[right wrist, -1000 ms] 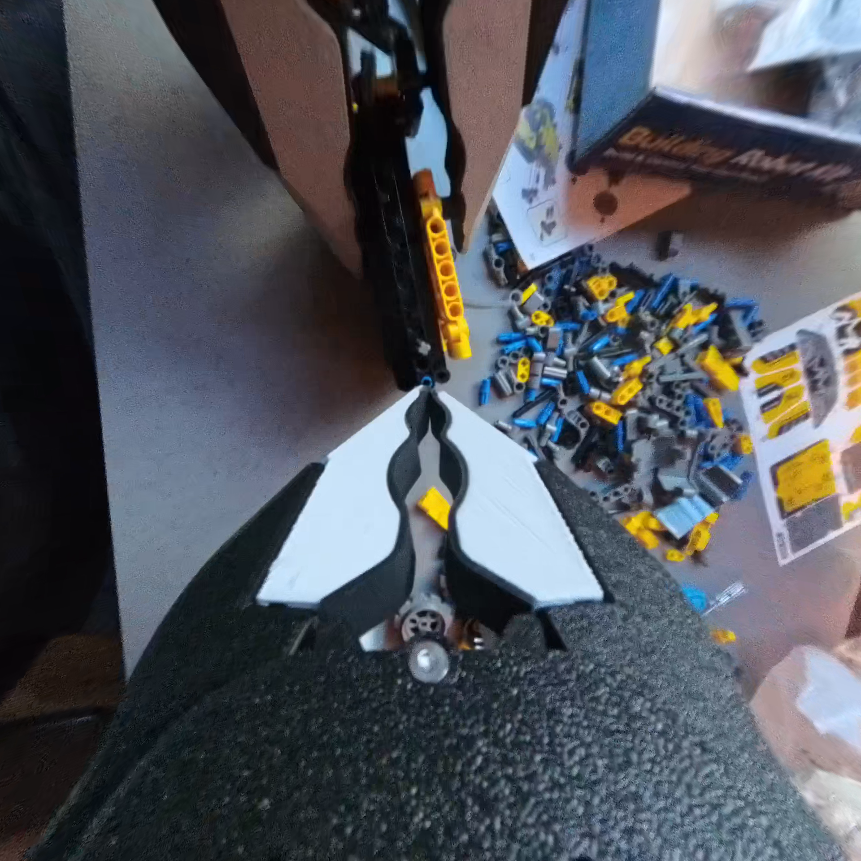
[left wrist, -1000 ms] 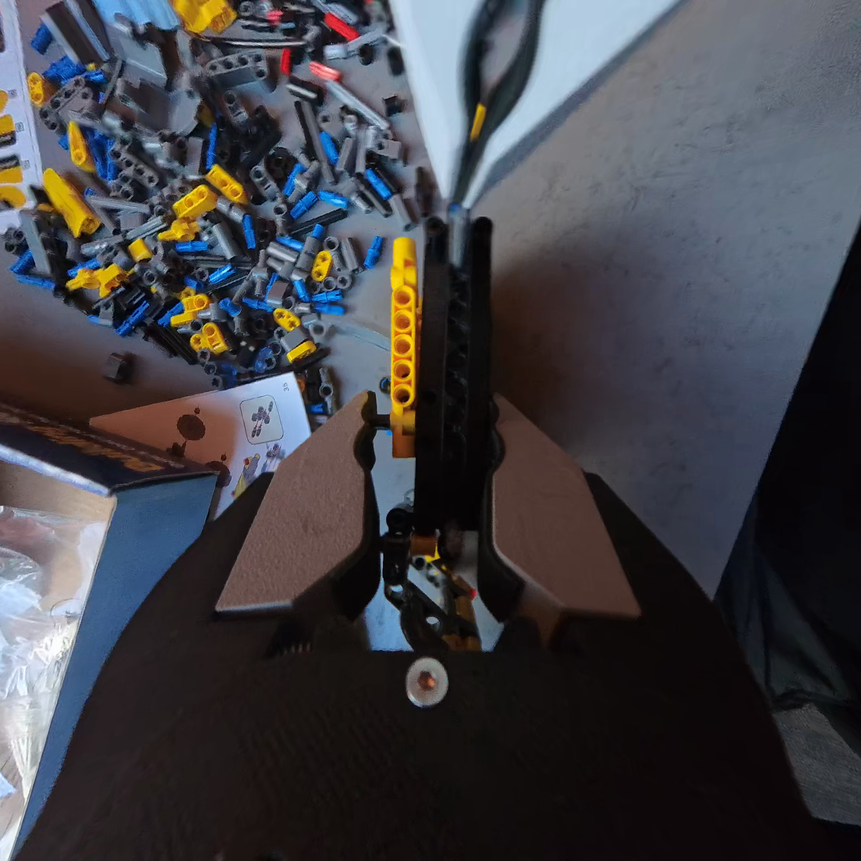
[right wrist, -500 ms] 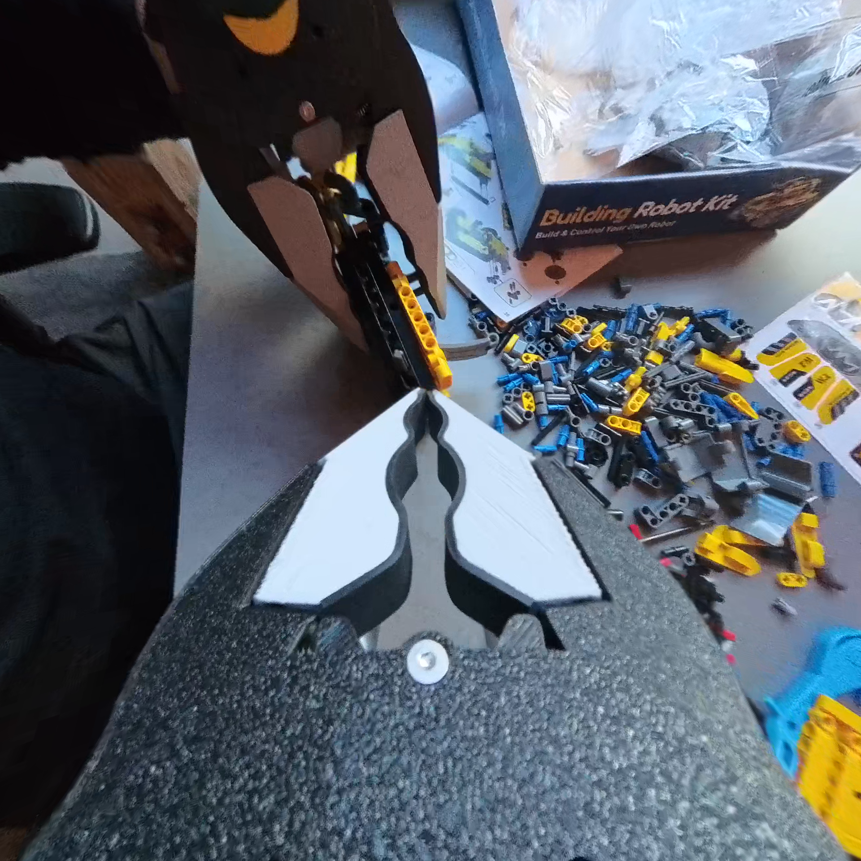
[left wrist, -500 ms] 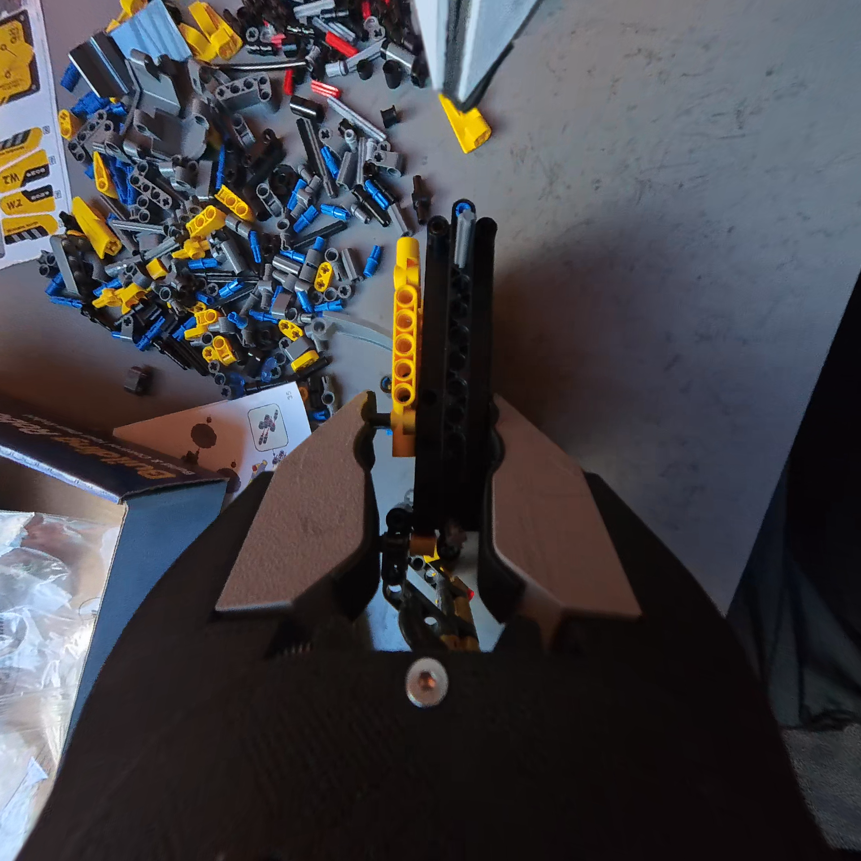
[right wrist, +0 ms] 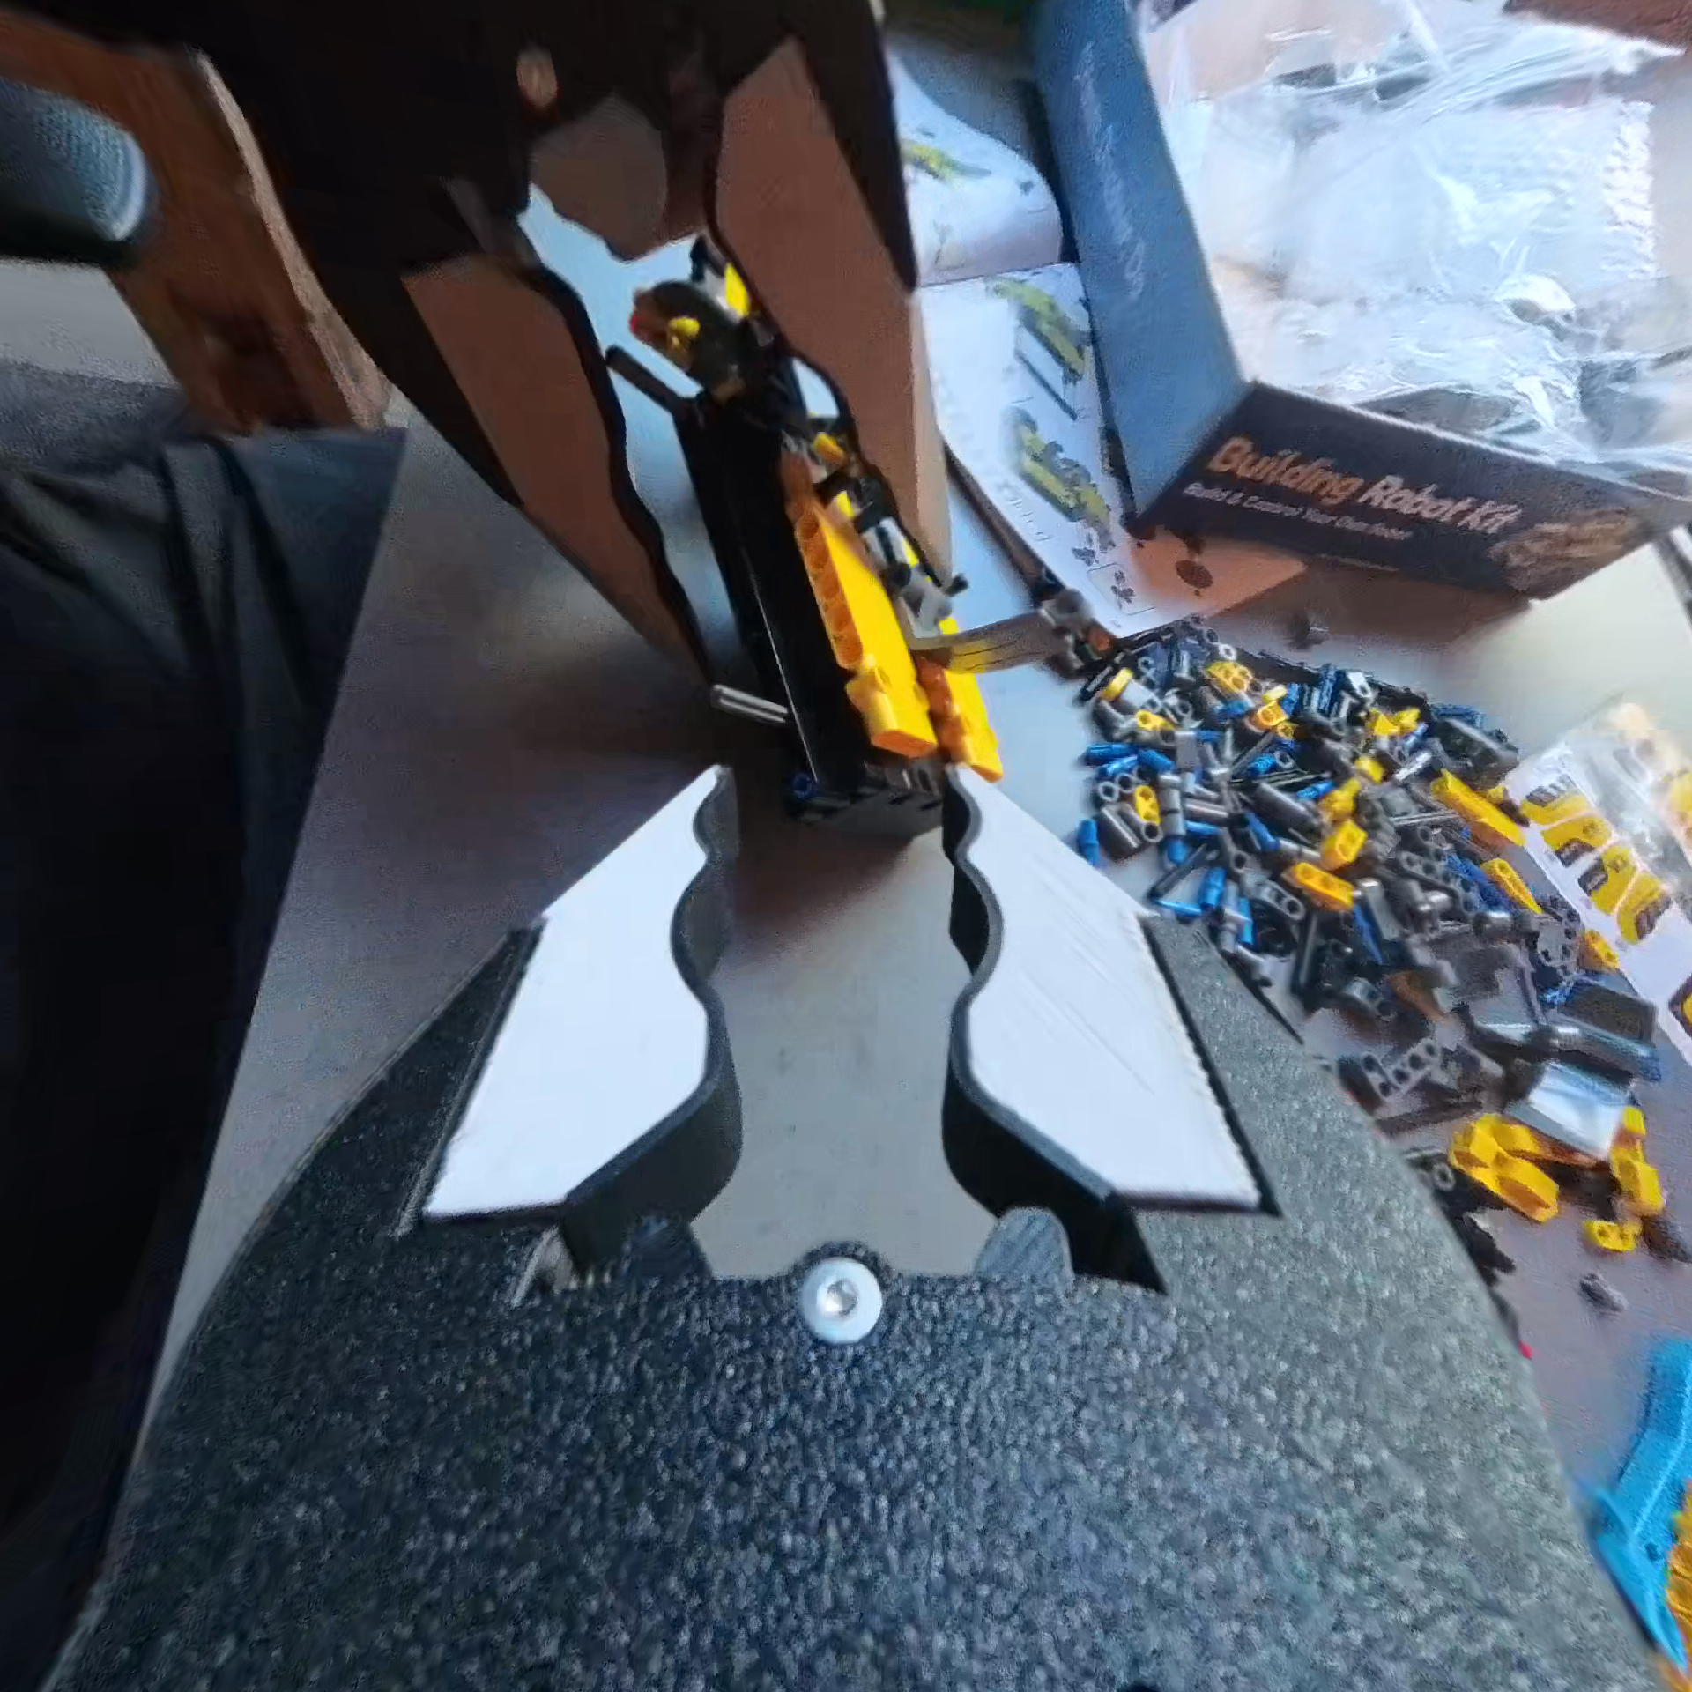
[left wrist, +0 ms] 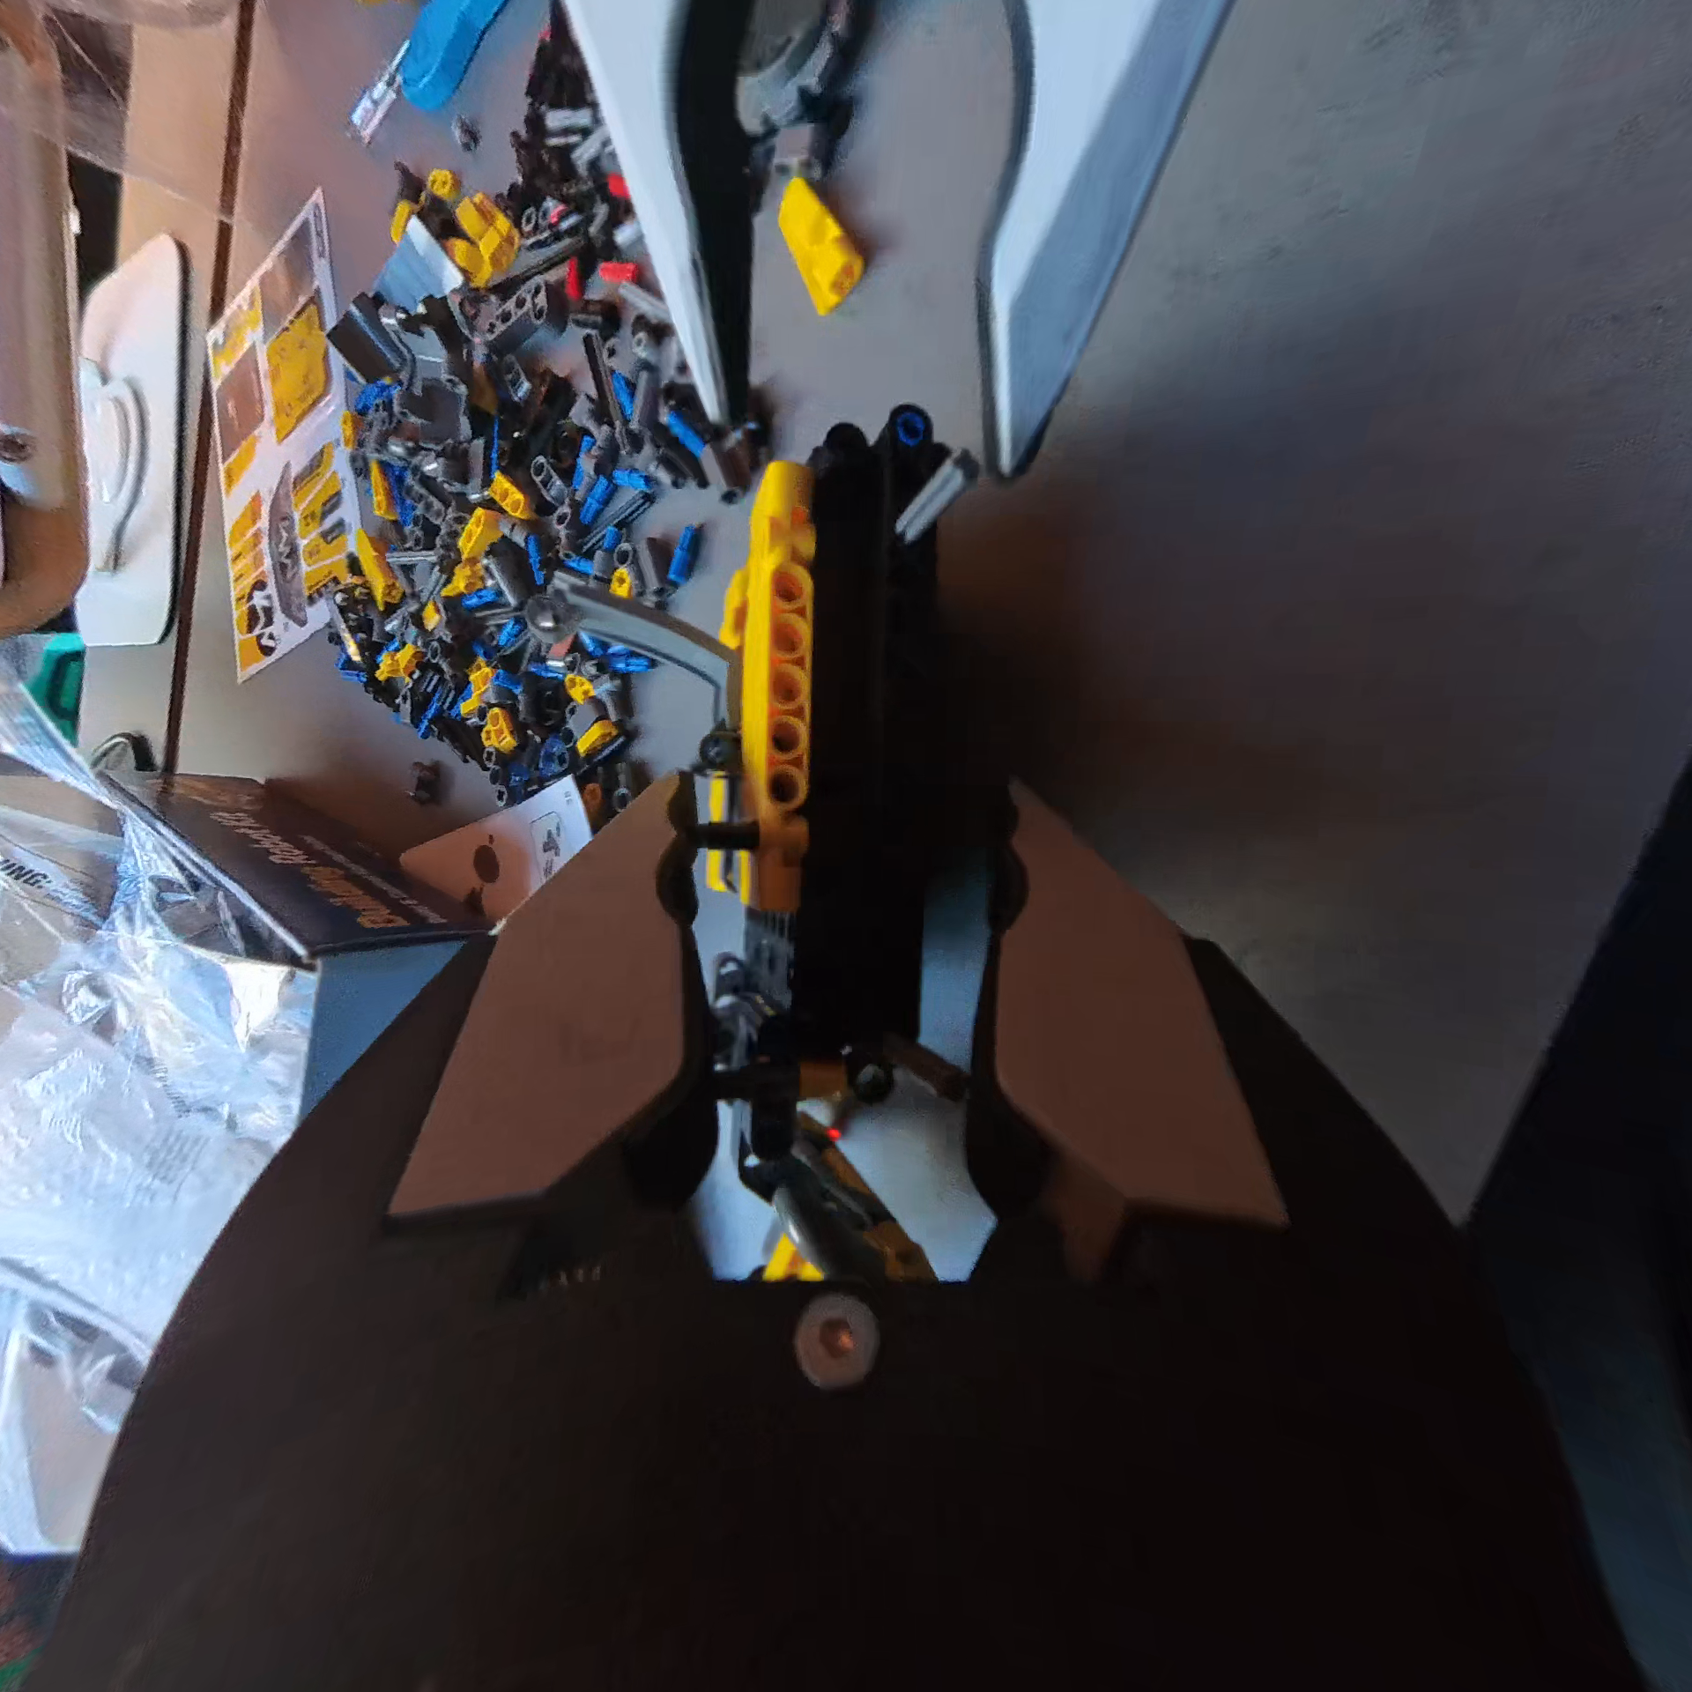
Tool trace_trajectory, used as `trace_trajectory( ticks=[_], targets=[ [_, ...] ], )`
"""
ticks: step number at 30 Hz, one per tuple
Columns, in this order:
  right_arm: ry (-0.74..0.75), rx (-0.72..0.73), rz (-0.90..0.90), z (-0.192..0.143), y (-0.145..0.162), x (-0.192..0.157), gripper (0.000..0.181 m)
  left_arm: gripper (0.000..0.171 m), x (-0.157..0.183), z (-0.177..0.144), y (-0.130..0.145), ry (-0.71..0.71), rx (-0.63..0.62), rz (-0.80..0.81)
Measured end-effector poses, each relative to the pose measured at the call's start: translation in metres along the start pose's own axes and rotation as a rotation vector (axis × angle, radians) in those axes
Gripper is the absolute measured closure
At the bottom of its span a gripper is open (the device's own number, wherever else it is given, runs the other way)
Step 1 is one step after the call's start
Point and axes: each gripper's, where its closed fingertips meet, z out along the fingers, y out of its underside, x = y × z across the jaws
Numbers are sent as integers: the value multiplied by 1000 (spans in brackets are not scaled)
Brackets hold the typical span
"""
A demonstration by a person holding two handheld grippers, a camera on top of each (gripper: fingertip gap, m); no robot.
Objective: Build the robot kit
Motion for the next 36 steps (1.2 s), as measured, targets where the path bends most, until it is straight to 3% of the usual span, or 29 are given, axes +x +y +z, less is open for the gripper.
trace_trajectory(
  ticks=[3,5,9,11,14,16,20,27,33,36],
  targets=[
    [0,-87,-66,7,21,-13,133,89,20,-11,-14,77,97,-50],
    [-11,-100,-42,6,30,-15,127,94,29,-24,-28,118,200,-109],
    [-26,-63,24,-11,34,-15,125,88,34,-57,-47,260,392,-328],
    [-62,30,49,-22,23,-20,125,85,25,-71,-42,273,432,-415],
    [-96,291,34,-43,-9,-26,133,87,6,-89,-25,247,492,-531],
    [-55,401,15,-54,-19,-19,139,88,-6,-94,-8,203,490,-582],
    [-7,455,-62,-62,-28,-14,141,89,-20,-94,35,125,431,-641],
    [59,456,-176,-57,-37,-8,146,88,-10,-79,97,230,310,-733],
    [28,425,-149,-44,-27,-9,144,96,13,-66,94,325,287,-705],
    [20,392,-99,-41,-16,-3,158,100,25,-67,84,389,294,-685]
  ],
)
